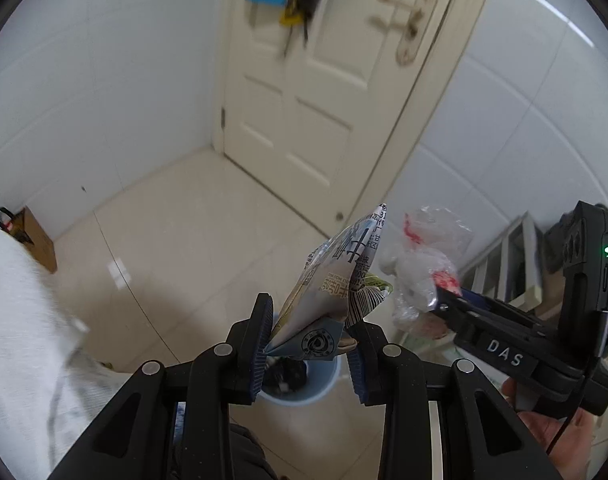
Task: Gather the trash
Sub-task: 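Carry the silver wrapper and plastic bag with both tools toward the blue bin, then open both tools to drop the wrapper and plastic bag into the bin, then move both tools back to the table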
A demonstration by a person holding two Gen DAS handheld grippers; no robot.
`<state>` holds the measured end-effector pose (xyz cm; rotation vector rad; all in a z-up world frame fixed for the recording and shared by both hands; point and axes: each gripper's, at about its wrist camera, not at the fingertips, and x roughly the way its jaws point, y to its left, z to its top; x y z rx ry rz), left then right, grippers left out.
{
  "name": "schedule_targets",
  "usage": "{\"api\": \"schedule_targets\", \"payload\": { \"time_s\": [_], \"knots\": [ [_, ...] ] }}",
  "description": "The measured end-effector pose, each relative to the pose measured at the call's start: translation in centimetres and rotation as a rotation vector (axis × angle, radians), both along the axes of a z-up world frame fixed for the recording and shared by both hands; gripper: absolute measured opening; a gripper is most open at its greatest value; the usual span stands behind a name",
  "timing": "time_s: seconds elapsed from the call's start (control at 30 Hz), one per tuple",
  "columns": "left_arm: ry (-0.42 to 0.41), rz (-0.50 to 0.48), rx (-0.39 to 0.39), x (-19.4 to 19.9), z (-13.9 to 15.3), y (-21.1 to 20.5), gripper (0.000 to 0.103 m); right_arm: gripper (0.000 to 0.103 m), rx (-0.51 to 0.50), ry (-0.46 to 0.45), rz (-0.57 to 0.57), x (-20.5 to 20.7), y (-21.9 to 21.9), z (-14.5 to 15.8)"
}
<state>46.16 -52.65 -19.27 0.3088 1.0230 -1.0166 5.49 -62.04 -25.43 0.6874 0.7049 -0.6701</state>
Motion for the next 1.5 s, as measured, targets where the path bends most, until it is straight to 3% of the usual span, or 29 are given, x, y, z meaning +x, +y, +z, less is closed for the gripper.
{"api": "schedule_targets", "payload": {
  "time_s": [0.1, 0.17, 0.23, 0.3, 0.37, 0.43, 0.53, 0.97, 1.5],
  "knots": [
    [0.019, -0.009, 0.028, 1.3, -1.9, -2.8, 0.033, 0.043, 0.049, 0.022, -0.012, 0.0, -1.4, -2.3],
    [0.029, -0.017, 0.055, 2.0, -3.1, -4.8, 0.043, 0.045, 0.084, 0.039, -0.023, 0.1, -2.4, -3.9],
    [0.013, -0.007, 0.088, 2.8, -4.0, -6.2, 0.085, 0.051, 0.107, 0.059, -0.038, 0.1, -2.8, -5.1],
    [-0.011, 0.036, 0.082, 3.8, -4.2, -6.6, 0.091, 0.059, 0.127, 0.066, -0.058, -0.2, -3.3, -6.0],
    [-0.019, 0.051, 0.091, 4.5, -4.1, -6.7, 0.092, 0.078, 0.139, 0.069, -0.077, -0.6, -3.6, -6.6],
    [-0.023, 0.067, 0.093, 5.2, -4.0, -6.6, 0.094, 0.084, 0.139, 0.076, -0.091, -0.9, -3.5, -6.8],
    [-0.051, 0.087, 0.094, 5.6, -3.6, -6.1, 0.096, 0.103, 0.130, 0.089, -0.115, -1.0, -3.3, -6.8],
    [-0.130, 0.134, 0.004, 3.9, 0.4, -0.6, 0.099, 0.103, 0.066, 0.069, -0.087, 0.5, 0.4, -3.2],
    [-0.227, 0.265, -0.160, 0.0, 8.4, 16.9, 0.101, 0.103, -0.101, -0.038, 0.071, 5.9, 8.8, 6.5]
  ]
}}
